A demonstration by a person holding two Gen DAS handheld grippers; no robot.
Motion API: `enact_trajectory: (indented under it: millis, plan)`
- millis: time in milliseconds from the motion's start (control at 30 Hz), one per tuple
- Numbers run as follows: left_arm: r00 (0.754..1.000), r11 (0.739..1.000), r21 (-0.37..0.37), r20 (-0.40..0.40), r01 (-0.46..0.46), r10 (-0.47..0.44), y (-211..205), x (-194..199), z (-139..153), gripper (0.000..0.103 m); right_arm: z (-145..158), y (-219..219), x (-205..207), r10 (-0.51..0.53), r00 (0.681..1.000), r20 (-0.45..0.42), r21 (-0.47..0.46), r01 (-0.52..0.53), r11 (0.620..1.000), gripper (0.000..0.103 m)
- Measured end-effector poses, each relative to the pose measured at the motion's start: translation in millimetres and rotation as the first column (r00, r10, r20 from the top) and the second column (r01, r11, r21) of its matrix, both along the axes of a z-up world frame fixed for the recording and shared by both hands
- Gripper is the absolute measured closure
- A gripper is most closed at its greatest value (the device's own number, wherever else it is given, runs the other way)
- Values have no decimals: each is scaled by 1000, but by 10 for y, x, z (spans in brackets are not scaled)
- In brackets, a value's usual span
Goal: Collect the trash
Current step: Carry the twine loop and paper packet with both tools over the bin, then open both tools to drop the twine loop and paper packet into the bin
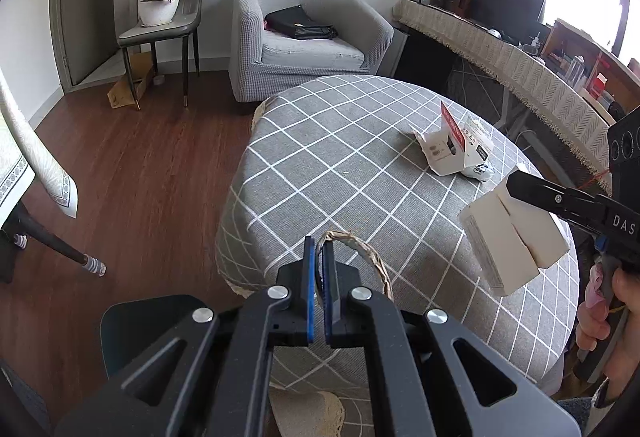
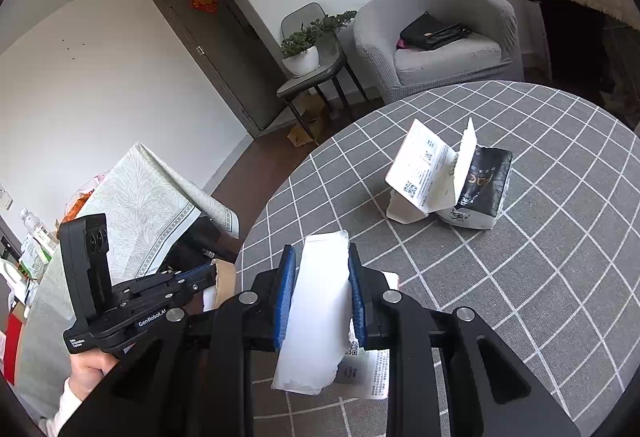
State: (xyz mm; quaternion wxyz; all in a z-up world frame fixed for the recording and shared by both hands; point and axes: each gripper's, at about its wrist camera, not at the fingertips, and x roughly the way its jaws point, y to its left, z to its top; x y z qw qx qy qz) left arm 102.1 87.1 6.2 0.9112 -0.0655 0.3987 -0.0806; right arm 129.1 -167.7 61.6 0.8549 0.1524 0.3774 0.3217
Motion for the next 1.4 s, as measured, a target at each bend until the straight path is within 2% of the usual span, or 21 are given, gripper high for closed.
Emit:
enact_trajectory:
  millis: [400, 667, 1000, 1167, 1400]
  plan:
    - [996, 995, 26, -8, -91, 92, 653, -316, -72, 99, 39, 712, -140, 102, 995, 13, 13, -102, 995, 78]
    - [985, 985, 62, -47, -164, 167, 1174, -438, -262, 99, 68, 1296, -196, 187, 982, 21, 12, -188, 982, 78]
    - [964, 976, 106, -171, -190, 206, 1652, -520, -770, 99, -33, 2020, -267, 288, 958, 0, -16, -288, 957, 78]
    - [948, 976, 117, -239, -186, 209, 1799, -541, -1014, 99, -184, 2312, -308, 331, 943, -32, -41, -332, 942, 78]
    - [934, 975, 138, -292, -173, 207, 1894, -620, -1238, 99, -377, 2640, -332, 370, 926, -73, -67, -375, 925, 80]
